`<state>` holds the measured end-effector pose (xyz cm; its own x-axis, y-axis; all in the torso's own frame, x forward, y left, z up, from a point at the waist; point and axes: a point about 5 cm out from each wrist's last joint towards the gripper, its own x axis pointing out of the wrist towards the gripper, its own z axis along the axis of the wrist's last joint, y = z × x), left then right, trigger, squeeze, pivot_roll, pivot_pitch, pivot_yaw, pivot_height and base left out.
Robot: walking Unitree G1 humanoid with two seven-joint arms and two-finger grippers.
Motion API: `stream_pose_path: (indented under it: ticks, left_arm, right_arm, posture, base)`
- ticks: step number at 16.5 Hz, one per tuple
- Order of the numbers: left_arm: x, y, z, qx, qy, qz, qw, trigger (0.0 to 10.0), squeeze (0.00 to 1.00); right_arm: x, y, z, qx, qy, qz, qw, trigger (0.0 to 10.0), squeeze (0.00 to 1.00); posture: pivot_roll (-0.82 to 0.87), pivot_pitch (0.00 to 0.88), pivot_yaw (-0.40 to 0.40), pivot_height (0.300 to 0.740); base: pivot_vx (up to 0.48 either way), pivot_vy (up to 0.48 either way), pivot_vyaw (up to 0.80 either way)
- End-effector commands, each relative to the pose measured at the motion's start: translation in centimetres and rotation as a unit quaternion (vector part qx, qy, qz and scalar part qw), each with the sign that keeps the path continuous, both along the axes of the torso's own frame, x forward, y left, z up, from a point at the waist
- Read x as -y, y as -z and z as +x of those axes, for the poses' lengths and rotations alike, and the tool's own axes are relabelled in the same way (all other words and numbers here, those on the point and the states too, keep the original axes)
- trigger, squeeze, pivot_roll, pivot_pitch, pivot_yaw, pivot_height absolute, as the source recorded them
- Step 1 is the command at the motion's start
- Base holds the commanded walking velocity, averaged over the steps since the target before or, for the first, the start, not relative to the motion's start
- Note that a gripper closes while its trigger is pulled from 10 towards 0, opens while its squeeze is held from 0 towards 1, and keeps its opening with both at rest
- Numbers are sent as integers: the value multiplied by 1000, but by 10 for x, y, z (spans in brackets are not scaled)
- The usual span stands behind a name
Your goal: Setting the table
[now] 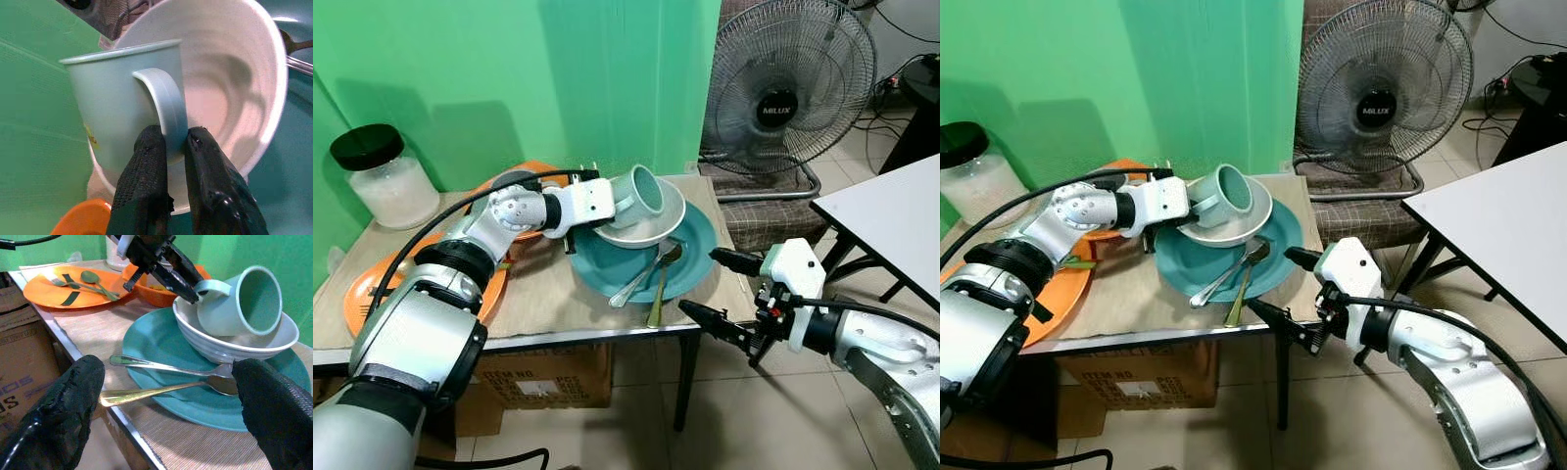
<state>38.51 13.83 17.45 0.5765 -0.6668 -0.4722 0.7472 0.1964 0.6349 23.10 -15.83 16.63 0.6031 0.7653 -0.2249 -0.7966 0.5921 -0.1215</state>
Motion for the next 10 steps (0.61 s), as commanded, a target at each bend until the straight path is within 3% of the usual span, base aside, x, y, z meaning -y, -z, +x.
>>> stream_pose_path:
  ticks: [1,4,5,6,7,8,9,10]
  left_arm:
    - [-6,-25,6,25,-6,-31,999,0,0]
    - [-11,-62,9,45,-7,-158,986,0,0]
    - [-12,-68,9,46,-6,-187,981,0,0]
    - [-12,-82,8,51,4,-258,965,0,0]
    - [-8,-93,1,65,23,-338,939,0,0]
    - [-5,-95,-2,66,27,-364,929,0,0]
    - [2,-98,-11,78,26,-415,906,0,0]
    - [8,-97,-19,93,10,-436,895,0,0]
  right_arm:
    - [0,-3,-1,13,8,6,1000,10000,0]
    - [3,-16,3,42,62,86,993,10000,0]
    - [3,-17,4,50,75,92,992,10000,0]
    - [4,-19,6,64,98,99,988,10000,0]
    - [3,-20,9,86,144,110,980,10000,0]
    - [2,-21,10,92,159,112,977,10000,0]
    - [0,-22,14,115,200,114,966,10000,0]
    - [0,-24,17,134,225,109,959,10000,0]
  posture:
    - [-210,0,105,740]
    - [-191,0,98,740]
    - [-182,0,96,740]
    - [-165,0,88,740]
    - [-153,0,83,740]
    - [-141,0,80,740]
    - [-139,0,81,740]
    - [-139,0,83,740]
  base:
    - [0,0,0]
    - [0,0,0]
    - [0,0,0]
    - [0,0,0]
    - [0,0,0]
    - [0,0,0]
    - [0,0,0]
    - [0,0,0]
